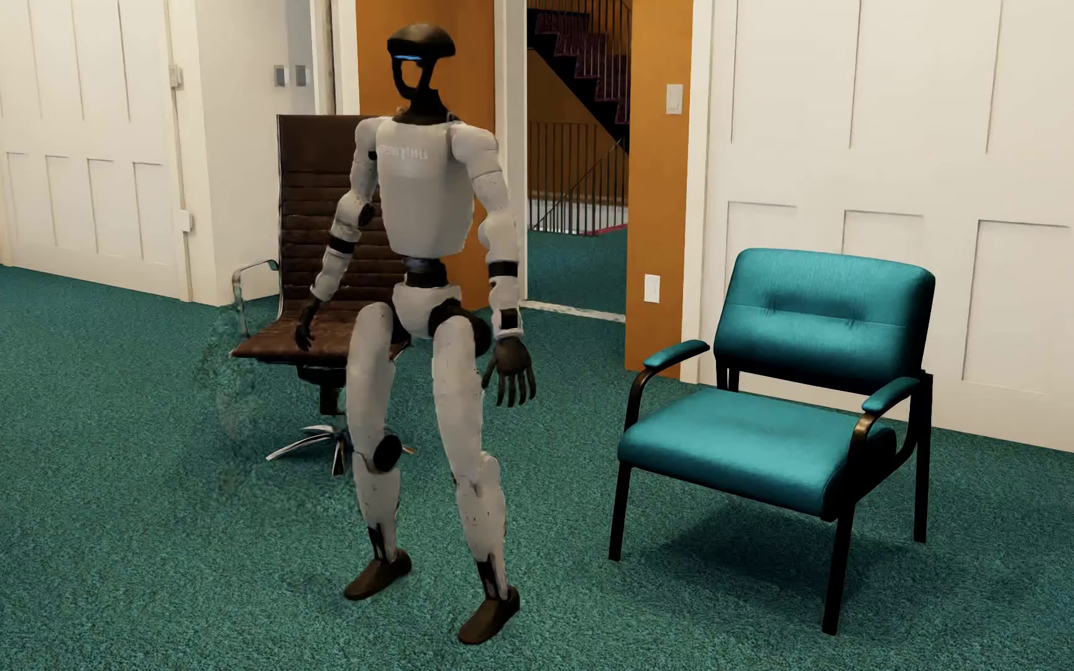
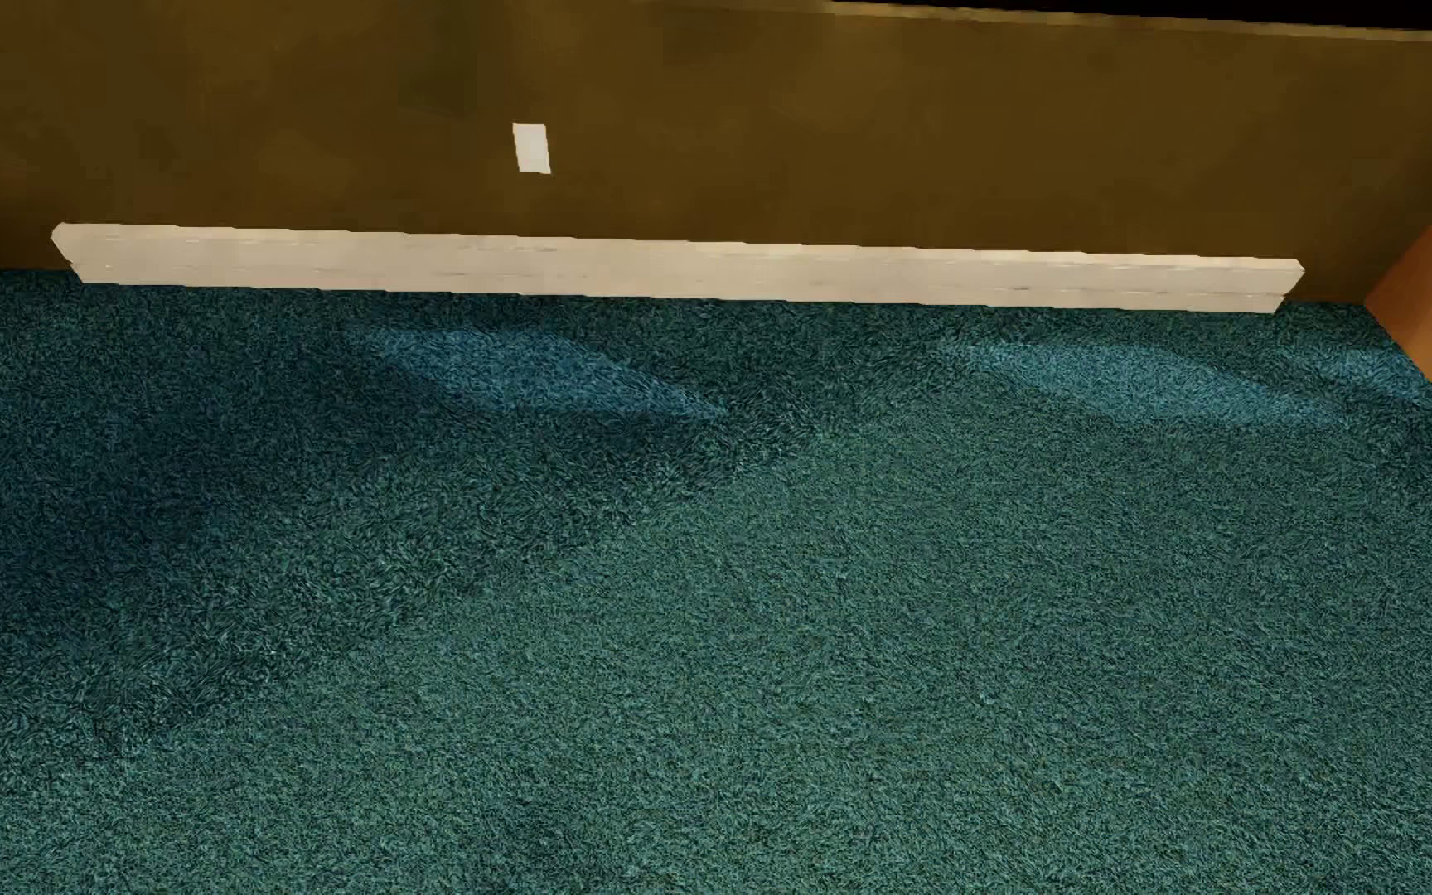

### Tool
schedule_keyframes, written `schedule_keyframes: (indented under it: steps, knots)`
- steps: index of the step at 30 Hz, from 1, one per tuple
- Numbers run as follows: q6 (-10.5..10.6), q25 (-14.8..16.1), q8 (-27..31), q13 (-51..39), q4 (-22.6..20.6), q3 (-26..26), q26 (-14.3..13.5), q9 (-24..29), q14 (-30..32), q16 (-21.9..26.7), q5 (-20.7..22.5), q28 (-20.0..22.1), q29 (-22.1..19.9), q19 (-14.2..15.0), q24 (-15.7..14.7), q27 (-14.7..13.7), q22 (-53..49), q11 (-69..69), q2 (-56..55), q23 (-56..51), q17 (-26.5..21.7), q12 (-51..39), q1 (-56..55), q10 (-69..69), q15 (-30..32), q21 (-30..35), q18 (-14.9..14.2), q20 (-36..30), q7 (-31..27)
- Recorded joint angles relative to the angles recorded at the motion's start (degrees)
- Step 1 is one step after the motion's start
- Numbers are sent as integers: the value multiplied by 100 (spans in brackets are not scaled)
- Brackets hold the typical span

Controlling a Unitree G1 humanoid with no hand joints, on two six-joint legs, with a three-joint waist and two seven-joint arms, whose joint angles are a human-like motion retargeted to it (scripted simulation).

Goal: Sit on the dark chair

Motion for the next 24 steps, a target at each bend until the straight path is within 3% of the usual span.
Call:
schedule_keyframes:
  steps: [4,9,14,15,18,24]
  knots:
    - [13,-141,-24,75,-125,12,-64,10,-145,-40,-150,26,100,51,45,36,-37,20,-8,-36,17,-32,26,95,63,49,60,29,43]
    - [30,-54,129,8,-367,58,-129,40,-749,-97,-299,-56,76,114,88,36,-138,89,-79,-103,-85,62,-1,584,187,85,160,-51,-199]
    - [-90,-158,369,-178,-330,-129,-175,149,-713,83,-274,-227,7,254,268,-12,-300,43,-473,-306,54,129,165,441,525,-89,200,-276,269]
    - [-111,-255,424,-181,-326,-171,-174,179,-734,198,-218,-296,42,283,397,-50,-394,95,-623,-367,102,158,230,325,568,-75,264,-330,340]
    - [-160,-578,228,-166,-295,-305,-247,346,-722,366,-130,-198,268,106,321,-77,-433,521,-803,-365,160,175,481,95,382,-237,451,-237,637]
    - [-116,-677,-85,22,-229,-312,-342,435,-815,340,-580,-160,397,110,422,-148,-420,640,-870,-265,22,307,1060,4,300,-614,991,-54,1119]
